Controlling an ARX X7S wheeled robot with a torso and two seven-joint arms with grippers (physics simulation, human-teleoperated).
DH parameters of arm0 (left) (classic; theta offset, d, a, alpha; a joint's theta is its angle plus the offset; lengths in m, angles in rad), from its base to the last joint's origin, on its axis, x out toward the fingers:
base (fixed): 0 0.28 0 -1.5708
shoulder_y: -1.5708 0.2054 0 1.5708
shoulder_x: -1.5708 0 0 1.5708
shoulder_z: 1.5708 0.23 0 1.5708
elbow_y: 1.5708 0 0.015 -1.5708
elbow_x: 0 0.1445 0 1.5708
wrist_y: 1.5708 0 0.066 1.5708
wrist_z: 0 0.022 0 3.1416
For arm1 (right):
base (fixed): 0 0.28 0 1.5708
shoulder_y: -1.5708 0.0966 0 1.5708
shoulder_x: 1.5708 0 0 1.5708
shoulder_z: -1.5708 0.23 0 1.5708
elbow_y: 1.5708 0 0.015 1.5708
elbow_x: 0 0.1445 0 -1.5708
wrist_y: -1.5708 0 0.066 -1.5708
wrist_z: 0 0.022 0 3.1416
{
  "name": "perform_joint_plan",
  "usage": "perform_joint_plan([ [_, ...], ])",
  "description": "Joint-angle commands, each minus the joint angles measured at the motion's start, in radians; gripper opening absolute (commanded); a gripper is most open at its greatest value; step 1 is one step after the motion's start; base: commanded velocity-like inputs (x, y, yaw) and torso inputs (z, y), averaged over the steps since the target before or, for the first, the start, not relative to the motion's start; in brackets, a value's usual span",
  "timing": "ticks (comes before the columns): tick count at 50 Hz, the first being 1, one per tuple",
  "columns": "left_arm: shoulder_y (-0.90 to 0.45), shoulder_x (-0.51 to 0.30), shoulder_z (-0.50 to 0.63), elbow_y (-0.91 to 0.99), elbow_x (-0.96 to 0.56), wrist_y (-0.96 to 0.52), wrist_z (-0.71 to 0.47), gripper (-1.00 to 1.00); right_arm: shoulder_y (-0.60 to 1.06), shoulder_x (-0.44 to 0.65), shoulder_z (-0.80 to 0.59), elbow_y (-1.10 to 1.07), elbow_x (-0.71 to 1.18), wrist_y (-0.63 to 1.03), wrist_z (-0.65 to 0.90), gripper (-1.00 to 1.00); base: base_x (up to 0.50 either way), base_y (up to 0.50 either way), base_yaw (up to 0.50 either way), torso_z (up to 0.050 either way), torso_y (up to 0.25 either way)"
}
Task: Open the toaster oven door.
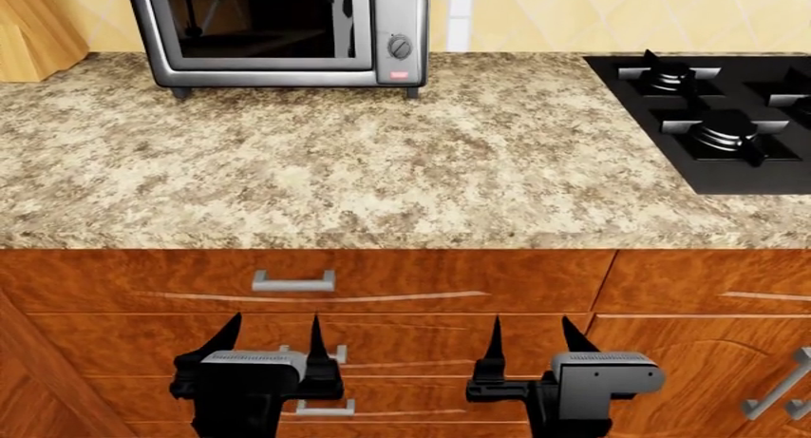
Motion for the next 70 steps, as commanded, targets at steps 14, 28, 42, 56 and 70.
perform_joint_plan([
  [14, -0.212, -0.095, 0.002, 0.293, -0.106, -0.389, 0.006, 1.00, 0.167, 0.082, -0.026, -0.184, 0.042, 0.238, 0.005, 1.00, 0.00, 0.00, 0.00, 0.050, 0.000],
  [28, -0.425, -0.145, -0.016, 0.305, -0.151, -0.543, 0.024, 1.00, 0.324, 0.125, 0.002, -0.210, 0.080, 0.376, -0.008, 1.00, 0.00, 0.00, 0.00, 0.029, 0.000],
  [42, -0.516, -0.164, -0.032, 0.263, -0.151, -0.583, 0.007, 1.00, 0.372, 0.155, 0.029, -0.226, 0.105, 0.436, -0.005, 1.00, 0.00, 0.00, 0.00, 0.000, 0.000],
  [56, -0.503, -0.168, -0.040, 0.280, -0.162, -0.582, -0.004, 1.00, 0.364, 0.157, 0.019, -0.230, 0.111, 0.438, 0.002, 1.00, 0.22, 0.00, 0.00, 0.000, 0.000],
  [70, -0.491, -0.172, -0.044, 0.261, -0.165, -0.560, -0.007, 1.00, 0.363, 0.156, 0.011, -0.206, 0.113, 0.416, 0.005, 1.00, 0.32, 0.00, 0.00, 0.000, 0.000],
])
